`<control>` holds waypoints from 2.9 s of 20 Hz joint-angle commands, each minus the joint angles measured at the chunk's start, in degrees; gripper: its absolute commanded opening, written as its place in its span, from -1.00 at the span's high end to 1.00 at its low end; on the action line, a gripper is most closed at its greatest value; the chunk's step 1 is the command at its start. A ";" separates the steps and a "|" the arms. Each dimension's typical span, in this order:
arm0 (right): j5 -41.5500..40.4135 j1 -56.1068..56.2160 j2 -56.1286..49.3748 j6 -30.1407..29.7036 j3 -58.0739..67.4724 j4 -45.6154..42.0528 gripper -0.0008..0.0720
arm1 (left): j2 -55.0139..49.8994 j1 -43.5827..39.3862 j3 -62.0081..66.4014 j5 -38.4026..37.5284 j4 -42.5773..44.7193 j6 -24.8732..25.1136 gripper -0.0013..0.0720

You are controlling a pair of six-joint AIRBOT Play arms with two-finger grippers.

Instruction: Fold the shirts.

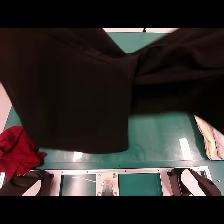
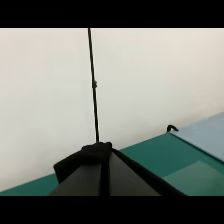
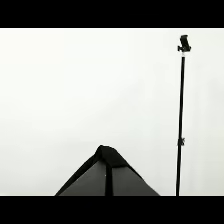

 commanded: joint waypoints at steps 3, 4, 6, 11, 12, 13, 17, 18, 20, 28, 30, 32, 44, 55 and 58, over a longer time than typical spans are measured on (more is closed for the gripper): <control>8.09 -0.50 0.46 -0.02 -16.13 1.49 0.94 | -0.02 0.04 -12.85 -8.44 7.10 -4.02 0.90; 7.80 0.17 0.44 -0.66 -22.32 1.77 0.94 | -0.39 0.04 -19.61 -6.91 6.97 -3.96 0.90; 4.42 2.58 -0.24 -2.95 -35.76 1.75 0.93 | -2.82 0.04 -33.55 0.33 6.99 -2.89 0.90; -16.48 10.29 -13.99 -7.98 -60.48 1.77 0.93 | -24.28 0.04 -50.84 25.70 6.71 -0.33 0.90; -18.08 11.28 -19.21 -8.17 -60.72 1.81 0.93 | -29.68 0.04 -49.96 27.96 5.60 0.98 0.90; -18.95 12.00 -24.17 -8.20 -60.11 2.56 0.93 | -35.08 0.04 -48.17 29.42 4.33 2.29 0.90; -19.71 12.52 -38.51 -8.15 -53.33 4.33 0.93 | -48.35 0.04 -37.18 29.62 3.39 2.62 0.89; -19.08 12.24 -40.11 -8.17 -51.60 4.04 0.84 | -49.09 0.04 -35.01 29.33 3.50 2.62 0.89; -15.52 10.36 -40.44 -8.15 -48.78 2.75 0.19 | -49.11 0.68 -31.04 25.24 4.76 2.51 -0.53; 4.09 -8.35 -26.99 -9.07 -56.81 -4.81 0.17 | -46.49 19.17 -26.51 -20.63 2.47 1.11 -0.50; 3.56 -12.96 -21.86 -10.14 -63.60 -5.81 0.17 | -45.00 22.40 -35.65 -21.11 -1.68 2.97 -0.50; 3.54 -17.51 -17.90 -10.32 -69.22 -5.77 0.17 | -44.96 23.30 -44.78 -17.97 -5.97 6.86 -0.50; 7.28 -21.70 -13.27 -10.08 -76.87 -5.44 0.17 | -48.96 19.41 -54.75 -12.46 -23.41 22.77 0.24; 7.10 -21.66 -14.75 -4.04 -88.56 -12.61 -0.42 | -48.89 22.88 -51.49 -16.31 -20.26 22.16 0.89; 4.46 -21.66 -17.33 -6.25 -90.95 -8.96 -0.42 | -48.89 22.88 -51.49 -16.24 -20.28 22.16 0.89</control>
